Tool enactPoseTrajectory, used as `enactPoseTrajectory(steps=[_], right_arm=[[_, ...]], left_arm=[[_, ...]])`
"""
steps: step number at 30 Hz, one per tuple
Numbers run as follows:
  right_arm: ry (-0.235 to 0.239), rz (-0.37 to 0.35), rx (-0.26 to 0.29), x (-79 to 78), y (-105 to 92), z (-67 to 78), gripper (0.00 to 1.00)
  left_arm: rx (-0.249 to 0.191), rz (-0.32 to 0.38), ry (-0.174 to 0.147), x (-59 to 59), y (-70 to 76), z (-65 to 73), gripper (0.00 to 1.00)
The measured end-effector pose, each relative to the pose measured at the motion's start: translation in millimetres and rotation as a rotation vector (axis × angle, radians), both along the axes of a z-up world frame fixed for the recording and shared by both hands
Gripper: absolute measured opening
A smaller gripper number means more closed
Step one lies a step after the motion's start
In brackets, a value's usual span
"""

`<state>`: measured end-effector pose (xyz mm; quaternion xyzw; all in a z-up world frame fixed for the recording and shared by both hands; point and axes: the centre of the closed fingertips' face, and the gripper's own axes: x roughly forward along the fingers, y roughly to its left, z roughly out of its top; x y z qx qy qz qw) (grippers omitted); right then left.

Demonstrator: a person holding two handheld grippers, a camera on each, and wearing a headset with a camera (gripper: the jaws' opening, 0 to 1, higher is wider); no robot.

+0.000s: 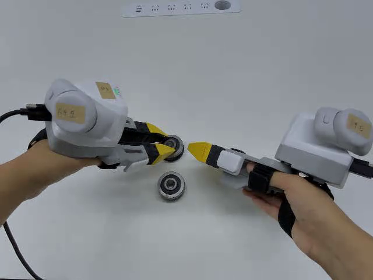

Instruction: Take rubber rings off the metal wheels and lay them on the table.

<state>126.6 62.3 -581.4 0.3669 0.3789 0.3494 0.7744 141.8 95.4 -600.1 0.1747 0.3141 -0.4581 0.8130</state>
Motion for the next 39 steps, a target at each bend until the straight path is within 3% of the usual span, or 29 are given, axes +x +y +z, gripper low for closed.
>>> enactPoseTrajectory(steps=[4,10,27,39], right_arm=[[-0.009,0.018,-0.01,0.7,7.3,-0.5,0.25],[-0.003,0.013,-0.027,5.2,15.3,-4.5,0.39],[0.073,-0.008,0.014,7.8,27.0,-14.7,0.42],[0.089,0.008,0.055,4.1,33.8,-10.9,0.39]], left_arm=[[0.007,-0.003,0.001,-0.2,0.5,-0.3,0.14],[0.023,-0.026,-0.003,-0.7,0.7,-0.6,0.13],[0.047,-0.053,0.001,-0.3,1.0,-2.4,0.13],[0.048,-0.052,0.001,0.7,1.0,-2.5,0.13]])
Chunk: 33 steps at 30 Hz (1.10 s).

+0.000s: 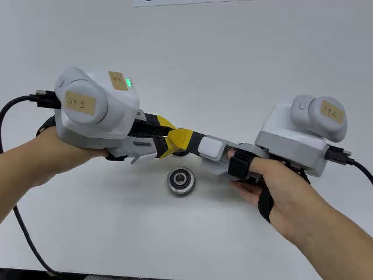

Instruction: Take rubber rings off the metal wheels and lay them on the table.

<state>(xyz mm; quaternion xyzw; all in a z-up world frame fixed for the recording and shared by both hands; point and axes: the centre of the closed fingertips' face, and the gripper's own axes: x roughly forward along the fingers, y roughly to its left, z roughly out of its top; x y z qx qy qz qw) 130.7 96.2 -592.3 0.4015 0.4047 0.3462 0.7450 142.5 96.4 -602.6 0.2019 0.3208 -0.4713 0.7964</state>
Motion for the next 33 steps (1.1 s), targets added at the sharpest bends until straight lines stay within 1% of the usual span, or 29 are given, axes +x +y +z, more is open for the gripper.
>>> enactPoseTrajectory(steps=[2,5,9,15,17,21,24,33], right_arm=[[-0.002,-0.004,-0.002,0.7,-0.3,-0.4,0.4],[0.018,-0.02,0.034,1.0,-2.3,-0.5,0.39],[0.004,-0.033,0.031,1.9,-5.4,1.0,0.36],[0.004,-0.031,0.034,4.1,-7.6,0.6,0.31],[0.004,-0.03,0.024,4.2,-8.3,-1.0,0.3],[0.026,-0.034,0.002,5.7,-12.3,-9.9,0.18],[0.036,-0.03,-0.009,7.4,-13.8,-14.2,0.13],[0.041,-0.021,-0.038,11.1,-16.8,-23.0,0.04]], left_arm=[[0.001,0.001,0.0,0.0,0.0,0.1,0.13],[-0.002,0.005,0.002,-0.1,0.0,0.2,0.13],[0.0,0.004,0.001,0.0,-0.2,0.2,0.13],[0.0,0.005,0.001,0.1,-0.1,0.2,0.13],[0.001,0.006,0.001,0.1,-0.2,0.2,0.13],[0.001,0.005,0.002,0.0,-0.2,0.2,0.13],[0.0,0.006,0.003,0.0,-0.1,0.2,0.13],[-0.001,0.006,0.002,0.0,-0.1,0.2,0.13]])
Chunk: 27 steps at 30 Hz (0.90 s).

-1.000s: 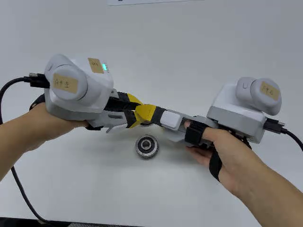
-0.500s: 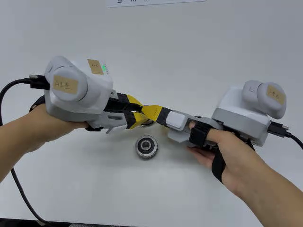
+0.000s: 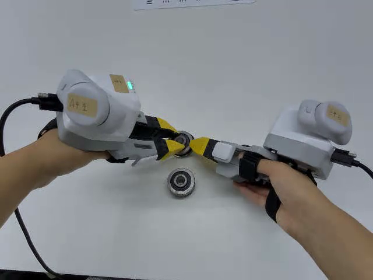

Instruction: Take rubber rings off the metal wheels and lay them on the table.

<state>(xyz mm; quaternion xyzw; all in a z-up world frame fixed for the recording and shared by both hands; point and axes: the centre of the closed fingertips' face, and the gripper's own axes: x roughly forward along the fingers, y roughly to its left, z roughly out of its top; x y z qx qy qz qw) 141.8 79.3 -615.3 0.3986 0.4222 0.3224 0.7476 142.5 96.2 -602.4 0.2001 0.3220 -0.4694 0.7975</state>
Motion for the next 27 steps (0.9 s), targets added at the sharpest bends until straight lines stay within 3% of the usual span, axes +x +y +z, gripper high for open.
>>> enactPoseTrajectory(steps=[10,17,27], right_arm=[[0.024,0.003,0.01,0.2,-0.7,0.1,0.02],[0.03,0.008,-0.014,-0.1,-0.6,0.3,0.02],[0.006,0.007,-0.04,-2.3,0.7,5.5,0.0]], left_arm=[[0.0,-0.003,0.0,-0.1,0.0,0.0,0.13],[0.004,0.0,0.0,0.0,0.2,-0.2,0.13],[0.019,-0.007,-0.004,0.0,-0.2,-0.4,0.12]])
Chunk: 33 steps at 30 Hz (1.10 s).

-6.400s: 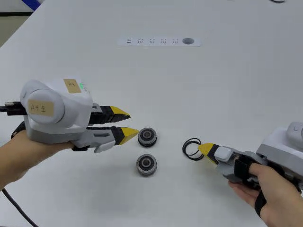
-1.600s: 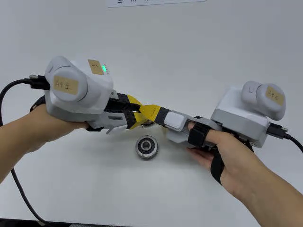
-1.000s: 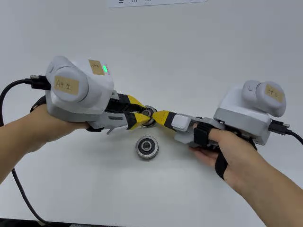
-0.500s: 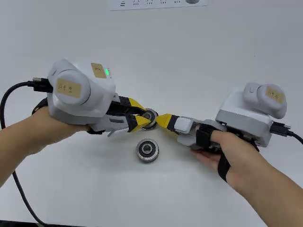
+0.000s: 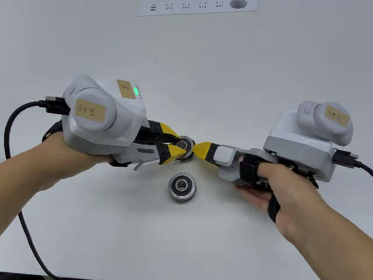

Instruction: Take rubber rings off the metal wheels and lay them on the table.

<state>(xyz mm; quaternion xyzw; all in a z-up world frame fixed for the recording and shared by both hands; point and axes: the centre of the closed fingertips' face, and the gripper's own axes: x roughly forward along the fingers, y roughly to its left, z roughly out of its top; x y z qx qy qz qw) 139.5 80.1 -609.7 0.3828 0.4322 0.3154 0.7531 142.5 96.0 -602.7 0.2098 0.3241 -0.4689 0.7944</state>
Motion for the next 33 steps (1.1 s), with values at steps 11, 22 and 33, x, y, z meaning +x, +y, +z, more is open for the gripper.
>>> enactPoseTrajectory(steps=[11,22,33], right_arm=[[-0.015,0.001,-0.007,0.2,1.0,1.6,0.0],[-0.064,0.036,-0.042,-1.3,4.8,4.6,0.0],[-0.091,0.047,-0.046,-5.2,8.1,9.4,0.0]], left_arm=[[-0.003,0.001,0.001,0.1,-0.1,-0.2,0.12],[-0.004,-0.001,0.001,-1.1,0.0,-0.4,0.12],[-0.003,-0.001,0.001,-1.6,0.4,-0.4,0.12]])
